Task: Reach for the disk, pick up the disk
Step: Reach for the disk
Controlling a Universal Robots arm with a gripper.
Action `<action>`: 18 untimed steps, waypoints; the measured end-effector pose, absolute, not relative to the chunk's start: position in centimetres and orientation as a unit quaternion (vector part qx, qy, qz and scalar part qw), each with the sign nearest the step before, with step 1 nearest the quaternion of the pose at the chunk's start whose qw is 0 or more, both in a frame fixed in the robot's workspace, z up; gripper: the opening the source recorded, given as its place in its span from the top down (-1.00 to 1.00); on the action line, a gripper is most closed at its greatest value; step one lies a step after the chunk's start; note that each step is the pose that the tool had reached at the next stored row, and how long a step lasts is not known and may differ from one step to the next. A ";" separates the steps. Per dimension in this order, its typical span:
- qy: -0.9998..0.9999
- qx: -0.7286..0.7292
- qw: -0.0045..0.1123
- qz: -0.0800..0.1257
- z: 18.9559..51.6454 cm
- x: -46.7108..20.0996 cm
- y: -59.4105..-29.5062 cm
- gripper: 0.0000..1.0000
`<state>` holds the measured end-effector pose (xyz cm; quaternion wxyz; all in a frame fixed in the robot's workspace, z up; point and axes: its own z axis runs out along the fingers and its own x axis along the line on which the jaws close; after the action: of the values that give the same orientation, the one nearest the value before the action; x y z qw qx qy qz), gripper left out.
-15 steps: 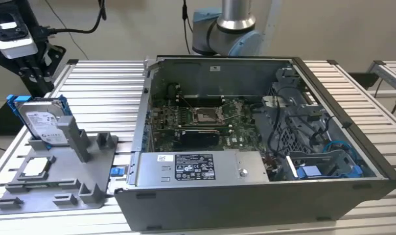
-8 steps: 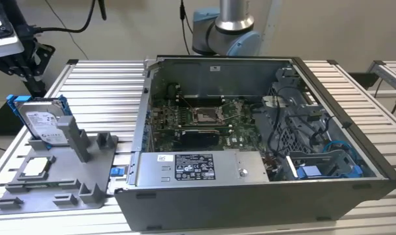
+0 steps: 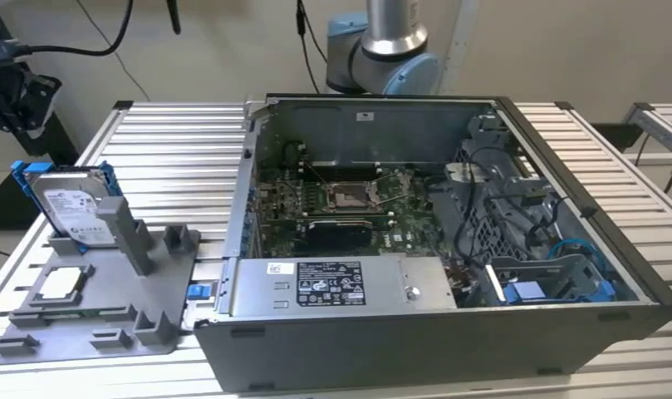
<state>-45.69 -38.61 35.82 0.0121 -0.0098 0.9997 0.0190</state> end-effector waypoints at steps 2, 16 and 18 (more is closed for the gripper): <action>1.000 -0.010 0.012 0.019 35.8 -46.1 -38.6 1.00; 1.000 -0.011 0.013 0.019 35.8 -46.9 -38.6 1.00; 1.000 -0.013 0.013 0.019 35.8 -46.9 -38.6 1.00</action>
<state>-46.89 -38.60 35.78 0.0126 -0.0133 0.9997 0.0190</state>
